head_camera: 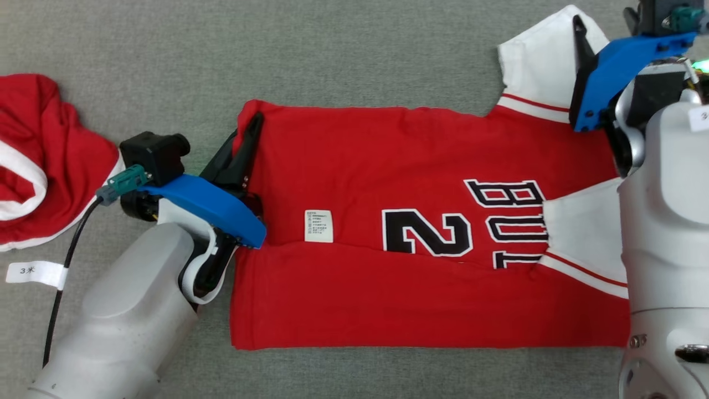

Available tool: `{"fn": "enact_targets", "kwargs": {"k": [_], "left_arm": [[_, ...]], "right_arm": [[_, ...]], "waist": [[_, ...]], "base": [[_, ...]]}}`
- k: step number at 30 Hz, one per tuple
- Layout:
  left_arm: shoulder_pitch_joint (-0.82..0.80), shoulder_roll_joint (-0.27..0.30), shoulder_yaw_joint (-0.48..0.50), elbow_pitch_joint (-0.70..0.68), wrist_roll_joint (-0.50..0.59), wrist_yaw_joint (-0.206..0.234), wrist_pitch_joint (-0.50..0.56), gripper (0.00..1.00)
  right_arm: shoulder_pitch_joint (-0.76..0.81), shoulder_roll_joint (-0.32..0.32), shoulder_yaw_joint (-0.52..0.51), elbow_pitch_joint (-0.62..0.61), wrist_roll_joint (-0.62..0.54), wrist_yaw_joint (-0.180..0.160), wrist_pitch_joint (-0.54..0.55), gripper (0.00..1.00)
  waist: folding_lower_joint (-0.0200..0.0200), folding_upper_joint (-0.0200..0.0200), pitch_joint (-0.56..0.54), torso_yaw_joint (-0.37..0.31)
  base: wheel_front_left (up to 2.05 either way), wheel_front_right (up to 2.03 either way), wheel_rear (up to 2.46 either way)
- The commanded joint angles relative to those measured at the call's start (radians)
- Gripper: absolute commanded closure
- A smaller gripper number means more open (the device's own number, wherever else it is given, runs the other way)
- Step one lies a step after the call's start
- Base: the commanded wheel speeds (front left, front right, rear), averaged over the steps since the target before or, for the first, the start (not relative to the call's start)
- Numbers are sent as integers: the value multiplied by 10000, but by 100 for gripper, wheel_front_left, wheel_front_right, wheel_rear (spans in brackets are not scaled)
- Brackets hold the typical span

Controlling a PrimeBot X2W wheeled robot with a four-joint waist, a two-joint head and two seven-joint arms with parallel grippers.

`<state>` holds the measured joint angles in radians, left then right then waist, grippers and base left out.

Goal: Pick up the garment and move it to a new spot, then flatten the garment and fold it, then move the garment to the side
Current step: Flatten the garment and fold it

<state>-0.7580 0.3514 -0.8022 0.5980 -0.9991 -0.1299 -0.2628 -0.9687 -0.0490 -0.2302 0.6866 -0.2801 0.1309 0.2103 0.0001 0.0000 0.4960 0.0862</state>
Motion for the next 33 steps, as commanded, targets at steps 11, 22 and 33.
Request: {"fn": "enact_targets", "kwargs": {"k": [11,22,33], "left_arm": [[-87,-319,-61,-1186,448,-12,-24,100],[150,-237,-48,-1545,540,-12,-25,100],[581,-89,918,-1259,799,0,-26,100]], "right_arm": [[-459,-35,-1840,-795,-1415,-3,2379,0],[-199,-26,-2409,-1306,-1234,-1,3072,76],[-378,-46,-1478,-1667,109,-3,-250,100]], "waist": [[-1,0,716,1264],[-1,0,930,1537],[-1,0,402,1019]], "base": [[0,0,0],[0,0,0],[0,0,0]]}}
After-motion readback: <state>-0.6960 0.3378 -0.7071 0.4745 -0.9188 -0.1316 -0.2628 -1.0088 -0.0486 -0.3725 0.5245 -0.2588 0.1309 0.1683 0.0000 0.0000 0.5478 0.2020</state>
